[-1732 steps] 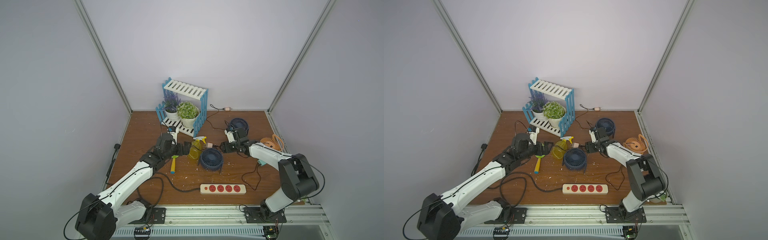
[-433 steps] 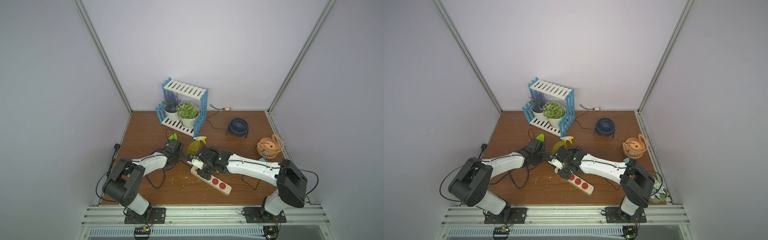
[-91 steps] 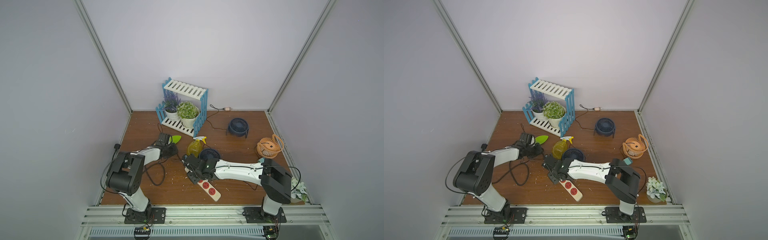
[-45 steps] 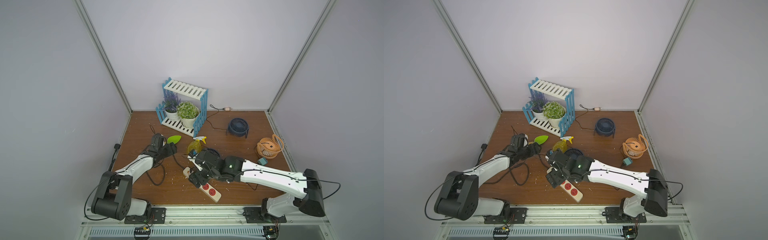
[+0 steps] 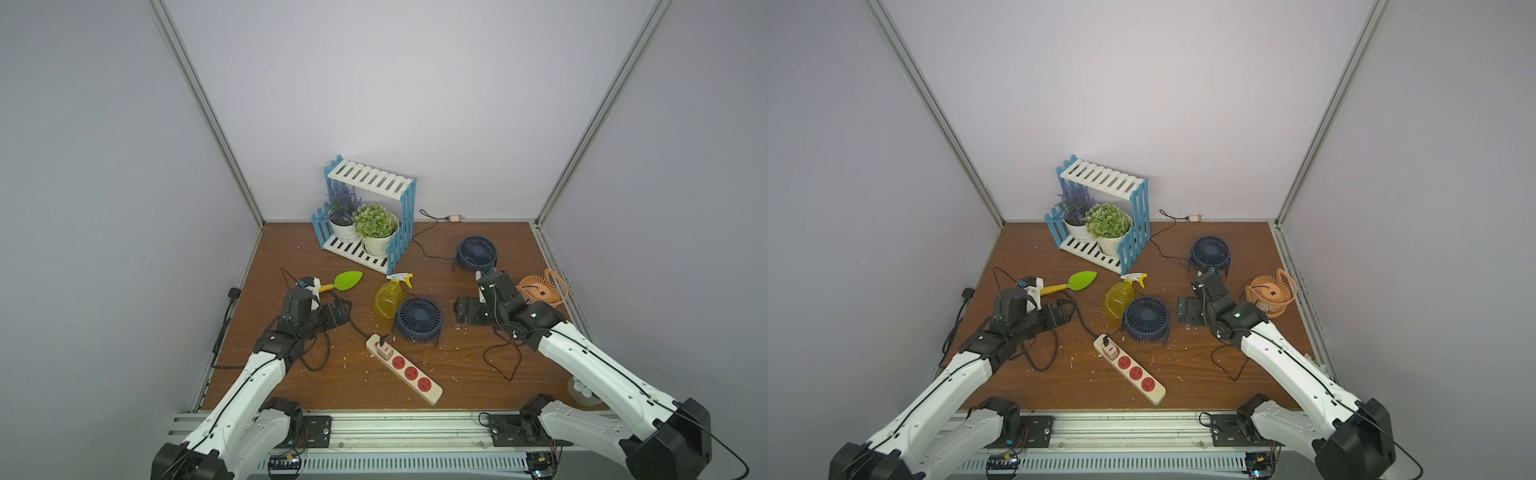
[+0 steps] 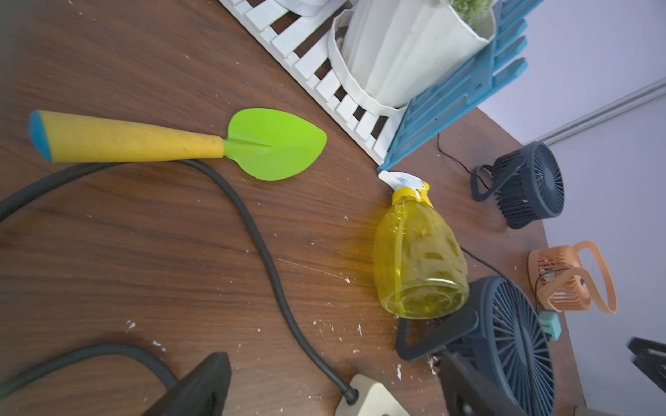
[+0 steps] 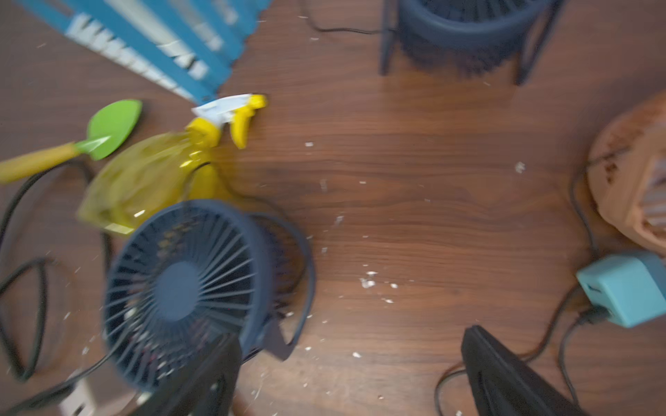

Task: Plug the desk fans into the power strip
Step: Insert the plug into the socket, then pick up the plug from the center of the board.

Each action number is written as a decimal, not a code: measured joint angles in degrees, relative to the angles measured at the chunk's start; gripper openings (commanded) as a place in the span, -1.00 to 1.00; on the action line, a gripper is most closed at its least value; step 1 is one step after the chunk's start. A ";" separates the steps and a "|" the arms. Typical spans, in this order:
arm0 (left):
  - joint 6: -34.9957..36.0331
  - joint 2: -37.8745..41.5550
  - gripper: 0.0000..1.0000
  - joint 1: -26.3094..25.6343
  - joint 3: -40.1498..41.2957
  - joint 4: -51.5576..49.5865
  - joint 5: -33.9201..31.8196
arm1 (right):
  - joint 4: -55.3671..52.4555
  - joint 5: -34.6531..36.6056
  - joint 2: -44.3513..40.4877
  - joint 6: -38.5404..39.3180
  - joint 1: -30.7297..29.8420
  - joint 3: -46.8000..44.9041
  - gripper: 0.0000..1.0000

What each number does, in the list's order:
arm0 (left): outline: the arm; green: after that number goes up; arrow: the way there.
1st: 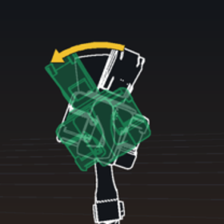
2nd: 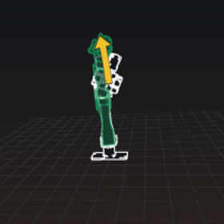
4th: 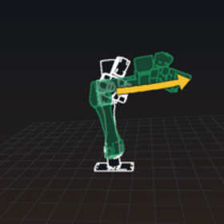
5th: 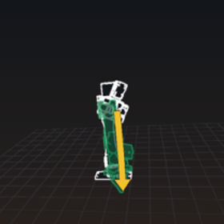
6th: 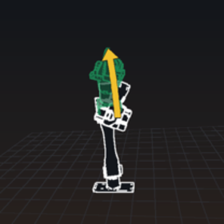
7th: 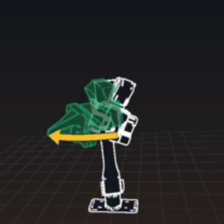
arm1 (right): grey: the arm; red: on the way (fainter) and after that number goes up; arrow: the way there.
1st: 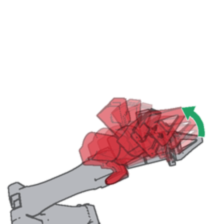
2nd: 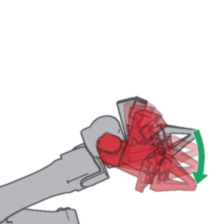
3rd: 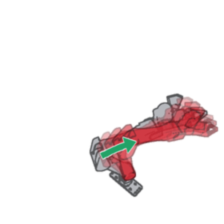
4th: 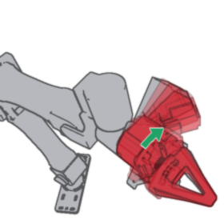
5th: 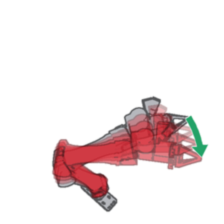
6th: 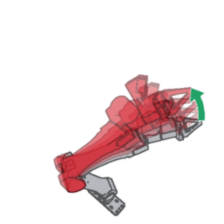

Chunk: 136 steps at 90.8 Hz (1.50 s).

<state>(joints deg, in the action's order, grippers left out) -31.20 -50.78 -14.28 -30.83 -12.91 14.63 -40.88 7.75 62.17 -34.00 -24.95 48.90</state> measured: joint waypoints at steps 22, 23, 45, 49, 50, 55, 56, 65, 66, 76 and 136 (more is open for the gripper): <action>-0.09 1.53 0.87 -6.86 -0.04 -2.54 0.20 | 1.07 6.95 7.74 -10.34 14.21 -5.51 0.98; -0.09 1.62 0.87 -7.04 -0.07 -2.58 0.20 | 1.09 7.39 8.07 -10.80 14.29 -5.51 0.98; -0.11 3.30 0.88 -8.15 -0.83 -2.84 0.68 | 5.38 13.88 10.40 -18.16 17.64 -7.10 0.98; -0.20 3.15 0.88 -8.17 -1.14 -2.89 0.68 | 6.75 14.23 10.43 -19.17 19.19 -8.07 0.98; -0.22 3.10 0.88 -8.17 -1.22 -2.89 0.70 | 7.30 14.16 10.43 -19.52 19.71 -8.46 0.98; -0.24 2.69 0.88 -8.17 -1.64 -2.91 0.79 | 9.62 13.94 10.56 -20.61 21.53 -10.19 0.98; -0.22 2.58 0.88 -8.17 -1.75 -2.95 0.83 | 10.21 13.79 10.67 -20.90 21.97 -10.62 0.98; -0.04 1.51 0.88 -8.17 -2.40 -2.86 1.27 | 12.92 12.63 12.85 -22.64 23.63 -12.31 0.96; -0.02 1.44 0.88 -8.17 -2.43 -2.78 1.33 | 13.11 12.52 13.16 -22.80 23.69 -12.33 0.96; 0.55 0.63 0.88 -8.22 -2.43 -2.40 2.05 | 15.72 11.82 16.44 -23.50 23.87 -12.24 0.91; 0.79 -1.18 0.89 -8.24 -2.38 2.75 3.82 | 21.51 12.81 21.14 -22.80 26.10 -11.50 -0.24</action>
<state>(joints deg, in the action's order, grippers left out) -30.41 -51.96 -22.52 -33.21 -10.15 18.46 -19.38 20.56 83.31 -56.80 1.15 37.41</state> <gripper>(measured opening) 0.943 0.432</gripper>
